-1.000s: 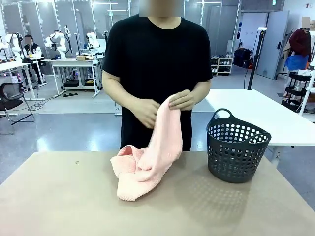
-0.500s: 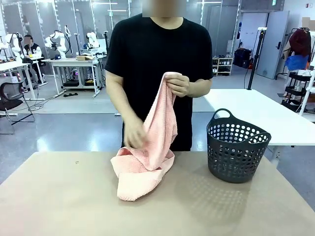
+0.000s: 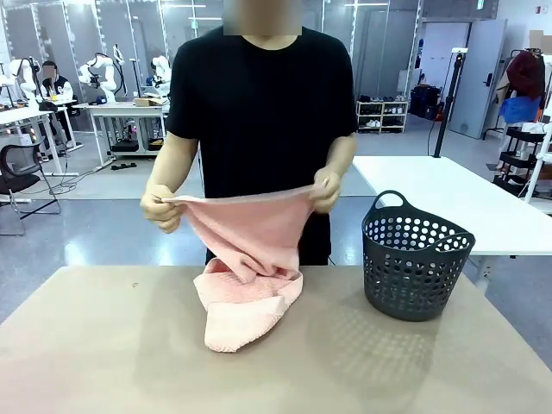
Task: Fold the towel.
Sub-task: Grab the top end of the 100 cm Hotel Towel extended by the human.
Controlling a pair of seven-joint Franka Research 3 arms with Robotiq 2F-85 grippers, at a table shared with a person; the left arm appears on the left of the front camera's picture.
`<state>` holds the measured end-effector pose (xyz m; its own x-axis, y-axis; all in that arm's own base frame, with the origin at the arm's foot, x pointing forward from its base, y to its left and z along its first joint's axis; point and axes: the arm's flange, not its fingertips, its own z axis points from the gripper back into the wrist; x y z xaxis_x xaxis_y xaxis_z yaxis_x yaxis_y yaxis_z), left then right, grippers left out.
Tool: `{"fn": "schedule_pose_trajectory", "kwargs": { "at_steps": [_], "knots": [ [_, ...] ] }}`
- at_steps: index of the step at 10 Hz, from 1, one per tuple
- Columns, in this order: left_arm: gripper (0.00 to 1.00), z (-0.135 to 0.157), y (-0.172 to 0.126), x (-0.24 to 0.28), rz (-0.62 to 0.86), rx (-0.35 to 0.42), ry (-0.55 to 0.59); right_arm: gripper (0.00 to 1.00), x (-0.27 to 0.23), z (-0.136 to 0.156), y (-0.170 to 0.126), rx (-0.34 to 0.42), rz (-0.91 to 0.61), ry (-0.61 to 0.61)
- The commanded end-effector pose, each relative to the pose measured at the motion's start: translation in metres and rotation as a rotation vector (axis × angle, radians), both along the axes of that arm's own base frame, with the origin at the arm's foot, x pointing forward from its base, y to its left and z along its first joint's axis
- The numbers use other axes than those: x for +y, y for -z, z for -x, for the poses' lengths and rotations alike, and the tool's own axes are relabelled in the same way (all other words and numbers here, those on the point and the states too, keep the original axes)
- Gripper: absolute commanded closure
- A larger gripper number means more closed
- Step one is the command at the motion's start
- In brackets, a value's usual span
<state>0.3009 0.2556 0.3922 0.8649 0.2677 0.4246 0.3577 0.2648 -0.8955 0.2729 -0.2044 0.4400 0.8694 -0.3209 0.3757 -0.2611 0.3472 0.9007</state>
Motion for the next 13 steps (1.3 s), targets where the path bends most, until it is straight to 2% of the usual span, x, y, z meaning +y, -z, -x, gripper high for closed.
{"fn": "schedule_pose_trajectory", "kwargs": {
  "at_steps": [1,13],
  "knots": [
    [0.0,0.0019,0.0002,0.0006,0.004,-0.002,0.007,0.0,-0.0015,-0.0003,-0.0006,-0.015,-0.011,-0.002],
    [0.0,0.0019,0.0002,0.0006,0.004,-0.002,0.007,0.0,-0.0015,-0.0003,-0.0006,-0.015,-0.011,-0.002]
  ]
}}
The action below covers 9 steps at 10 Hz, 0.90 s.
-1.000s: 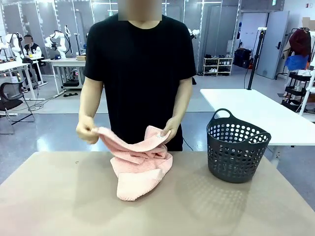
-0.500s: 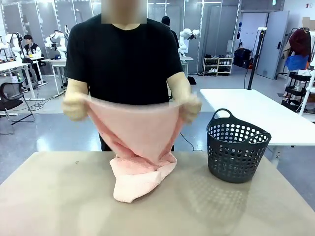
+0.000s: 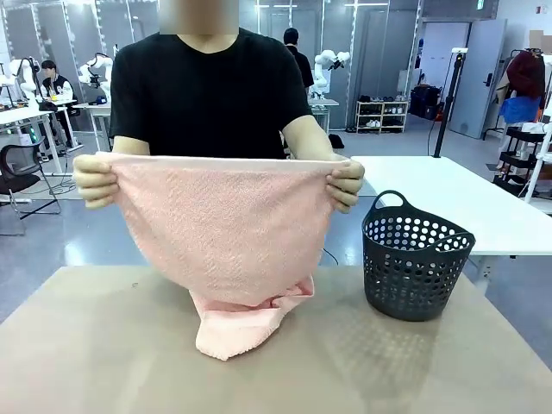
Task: Fold the towel.
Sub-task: Grab the top end of the 100 cm Hotel Towel extended by the human.
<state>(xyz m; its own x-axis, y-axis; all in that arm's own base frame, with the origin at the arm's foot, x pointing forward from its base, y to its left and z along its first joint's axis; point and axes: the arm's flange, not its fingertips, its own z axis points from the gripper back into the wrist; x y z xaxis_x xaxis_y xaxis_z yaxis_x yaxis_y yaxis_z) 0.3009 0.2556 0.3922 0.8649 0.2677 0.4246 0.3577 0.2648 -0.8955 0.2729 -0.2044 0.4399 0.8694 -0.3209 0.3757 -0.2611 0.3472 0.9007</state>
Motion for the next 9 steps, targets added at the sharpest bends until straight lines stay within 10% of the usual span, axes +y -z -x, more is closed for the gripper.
{"fn": "schedule_pose_trajectory", "kwargs": {
  "at_steps": [1,4,9],
  "knots": [
    [0.0,0.002,0.0,0.001,0.004,-0.002,0.007,0.0,-0.002,0.0,-0.001,-0.015,-0.011,-0.002],
    [0.0,-0.001,-0.008,0.0,-0.126,-0.07,-0.023,0.0,0.0,0.0,0.0,0.0,0.0,0.0],
    [0.0,-0.034,-0.172,-0.027,-0.869,-0.533,0.086,0.0,0.037,-0.043,-0.145,-0.424,0.636,-0.212]
  ]
}}
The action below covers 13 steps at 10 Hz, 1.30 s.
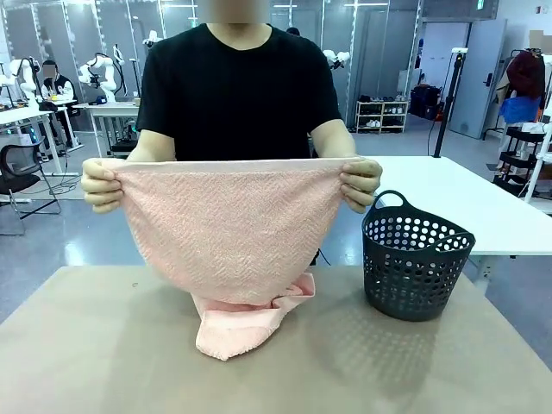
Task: Fold the towel.
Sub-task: Grab the top end of the 100 cm Hotel Towel extended by the human.
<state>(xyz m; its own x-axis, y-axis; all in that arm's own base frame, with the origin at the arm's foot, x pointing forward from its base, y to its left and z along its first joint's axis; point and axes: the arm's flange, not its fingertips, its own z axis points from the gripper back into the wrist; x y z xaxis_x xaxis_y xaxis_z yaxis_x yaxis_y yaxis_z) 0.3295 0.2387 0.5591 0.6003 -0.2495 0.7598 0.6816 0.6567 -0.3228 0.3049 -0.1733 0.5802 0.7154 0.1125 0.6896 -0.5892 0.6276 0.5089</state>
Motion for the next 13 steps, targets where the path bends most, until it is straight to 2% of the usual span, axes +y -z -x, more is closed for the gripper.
{"fn": "schedule_pose_trajectory", "kwargs": {
  "at_steps": [1,2,3,5,6,7,9,10,13],
  "knots": [
    [0.0,-0.01,-0.039,-0.024,-0.298,-0.221,0.044,0.0,0.022,-0.018,-0.033,-0.194,0.257,-0.102],
    [0.0,-0.01,-0.082,-0.041,-0.398,-0.323,0.119,0.0,0.04,-0.023,-0.067,-0.263,0.374,-0.18],
    [0.0,-0.008,-0.116,-0.058,-0.494,-0.389,0.199,0.0,0.058,-0.025,-0.097,-0.328,0.459,-0.251],
    [0.0,-0.005,-0.156,-0.095,-0.653,-0.48,0.36,0.0,0.096,-0.028,-0.142,-0.434,0.609,-0.391],
    [0.0,-0.004,-0.167,-0.114,-0.77,-0.517,0.389,0.0,0.111,-0.03,-0.153,-0.468,0.692,-0.431],
    [0.0,-0.005,-0.176,-0.133,-0.789,-0.541,0.422,0.0,0.127,-0.033,-0.162,-0.486,0.74,-0.462],
    [0.0,-0.005,-0.182,-0.15,-0.723,-0.548,0.46,0.0,0.147,-0.035,-0.165,-0.498,0.713,-0.481],
    [0.0,-0.003,-0.19,-0.142,-0.758,-0.531,0.459,0.0,0.139,-0.027,-0.174,-0.481,0.708,-0.477],
    [0.0,-0.003,-0.19,-0.142,-0.758,-0.531,0.459,0.0,0.139,-0.027,-0.174,-0.481,0.708,-0.477]
  ]
}}
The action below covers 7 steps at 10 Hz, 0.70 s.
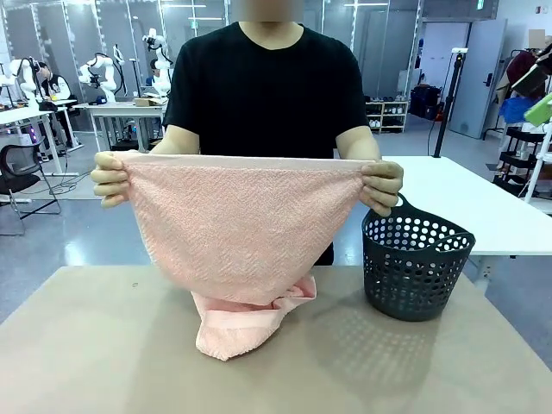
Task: Fold the towel.
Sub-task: Grab the top end of the 100 cm Hotel Towel extended by the human.
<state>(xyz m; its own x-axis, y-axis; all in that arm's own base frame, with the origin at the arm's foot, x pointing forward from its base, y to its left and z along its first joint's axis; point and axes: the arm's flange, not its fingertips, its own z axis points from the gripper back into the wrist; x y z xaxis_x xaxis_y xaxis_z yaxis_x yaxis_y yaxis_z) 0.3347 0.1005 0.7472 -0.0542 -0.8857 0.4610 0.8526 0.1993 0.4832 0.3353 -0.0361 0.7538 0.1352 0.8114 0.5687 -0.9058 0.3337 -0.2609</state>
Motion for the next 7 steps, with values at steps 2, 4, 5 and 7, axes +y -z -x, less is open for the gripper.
{"fn": "schedule_pose_trajectory", "kwargs": {
  "at_steps": [2,4,5,7],
  "knots": [
    [0.0,0.016,-0.017,-0.017,0.013,-0.011,0.067,0.0,0.0,0.0,0.0,0.0,0.0,0.0],
    [0.0,0.018,-0.039,-0.064,0.001,0.133,0.038,0.0,0.049,-0.003,-0.012,0.019,-0.01,-0.013],
    [0.0,0.02,-0.046,-0.082,0.022,0.208,0.014,0.0,0.07,-0.005,-0.011,0.056,0.037,-0.04],
    [0.0,0.014,-0.063,-0.126,-0.056,0.22,0.037,0.0,0.111,-0.01,-0.016,0.057,0.095,-0.079]
  ]
}}
